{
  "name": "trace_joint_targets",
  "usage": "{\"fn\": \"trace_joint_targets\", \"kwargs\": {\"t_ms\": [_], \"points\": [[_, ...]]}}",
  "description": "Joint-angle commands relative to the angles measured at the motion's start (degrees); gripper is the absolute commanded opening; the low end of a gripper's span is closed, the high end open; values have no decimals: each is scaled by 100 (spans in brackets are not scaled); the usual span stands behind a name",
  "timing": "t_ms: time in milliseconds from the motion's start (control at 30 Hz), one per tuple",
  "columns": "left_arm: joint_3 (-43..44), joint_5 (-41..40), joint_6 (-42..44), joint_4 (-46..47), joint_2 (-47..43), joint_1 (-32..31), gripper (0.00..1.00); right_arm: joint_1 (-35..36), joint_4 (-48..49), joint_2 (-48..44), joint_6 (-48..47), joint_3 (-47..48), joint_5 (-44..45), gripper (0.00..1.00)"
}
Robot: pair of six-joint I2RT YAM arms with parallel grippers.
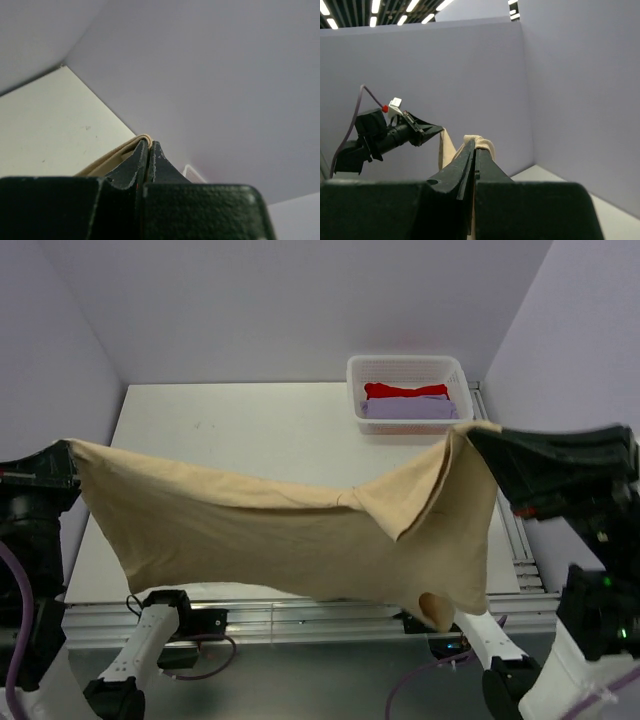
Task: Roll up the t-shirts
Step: Flatten the tshirt
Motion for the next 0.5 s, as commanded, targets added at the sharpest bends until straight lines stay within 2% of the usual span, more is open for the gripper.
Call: {"fn": "trace_joint_targets", "kwargs": {"t_ms": [0,133,300,367,467], "points": [[-440,-707,-235,356,276,-548,0,3,156,938,460,-472,-211,0],[-1580,-822,-305,795,232,-663,0,99,774,1026,542,-1999,-89,0],[-2840,-866,-481,1480,399,-663,0,986,976,1570,-82,-2846,683,0],[-3323,-761,-525,1840,591,-611,0,1205,1231,1966,-40,-3180,746,0],[-3886,-209,-481,2561,986,-68,0,1303,1775,2528,14,-3409,930,0]]}}
